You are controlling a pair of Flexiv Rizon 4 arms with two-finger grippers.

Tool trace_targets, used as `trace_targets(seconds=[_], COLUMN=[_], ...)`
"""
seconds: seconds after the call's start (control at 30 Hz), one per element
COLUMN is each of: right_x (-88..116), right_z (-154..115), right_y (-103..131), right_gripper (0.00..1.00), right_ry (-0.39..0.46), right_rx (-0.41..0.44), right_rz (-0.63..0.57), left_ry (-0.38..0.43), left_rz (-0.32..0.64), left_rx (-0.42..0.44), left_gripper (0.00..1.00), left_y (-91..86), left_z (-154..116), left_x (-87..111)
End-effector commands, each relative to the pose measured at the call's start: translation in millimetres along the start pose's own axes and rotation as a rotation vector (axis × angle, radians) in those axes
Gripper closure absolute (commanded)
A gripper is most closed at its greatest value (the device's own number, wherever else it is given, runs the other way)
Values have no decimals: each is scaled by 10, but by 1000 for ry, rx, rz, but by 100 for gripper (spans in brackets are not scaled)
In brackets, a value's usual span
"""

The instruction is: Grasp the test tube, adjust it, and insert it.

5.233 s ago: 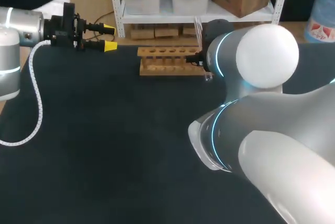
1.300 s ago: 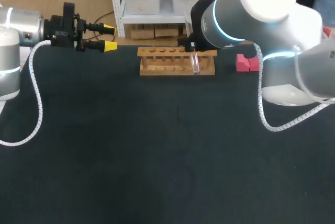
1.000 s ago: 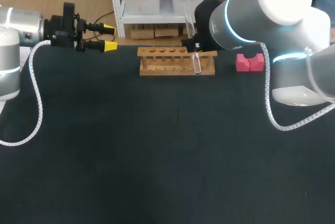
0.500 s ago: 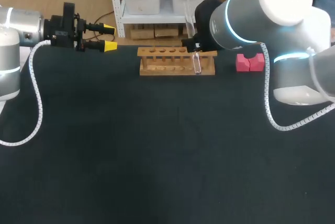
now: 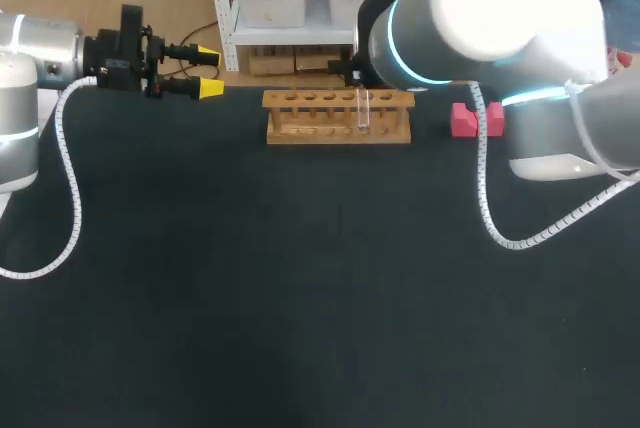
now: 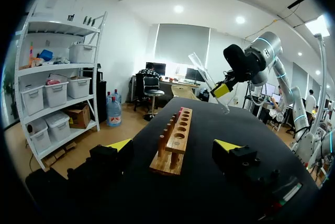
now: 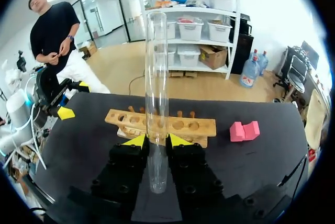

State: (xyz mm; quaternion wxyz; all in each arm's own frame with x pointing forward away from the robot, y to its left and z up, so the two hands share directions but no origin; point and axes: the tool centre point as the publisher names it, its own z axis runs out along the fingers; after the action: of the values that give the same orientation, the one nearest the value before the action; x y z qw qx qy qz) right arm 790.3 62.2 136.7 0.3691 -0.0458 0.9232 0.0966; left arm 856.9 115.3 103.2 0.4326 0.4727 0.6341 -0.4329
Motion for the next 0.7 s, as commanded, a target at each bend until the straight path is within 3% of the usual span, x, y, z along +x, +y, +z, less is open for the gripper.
trace_targets(seconds=[0.03,0.27,0.7], right_x=[21,-58,-249], right_z=[38,68,42], right_y=[54,37,-36], right_gripper=[100,100,100], right_ry=[-375,-496,-685], right_rx=[35,95,127], right_rz=[22,65,59], left_ry=[-2,-2,-2], left_rz=[2,2,2], left_rx=[-3,-3,-3], left_gripper=[0,0,0], left_y=[-11,-11,-11], left_z=[-2,-2,-2], left_x=[10,10,10])
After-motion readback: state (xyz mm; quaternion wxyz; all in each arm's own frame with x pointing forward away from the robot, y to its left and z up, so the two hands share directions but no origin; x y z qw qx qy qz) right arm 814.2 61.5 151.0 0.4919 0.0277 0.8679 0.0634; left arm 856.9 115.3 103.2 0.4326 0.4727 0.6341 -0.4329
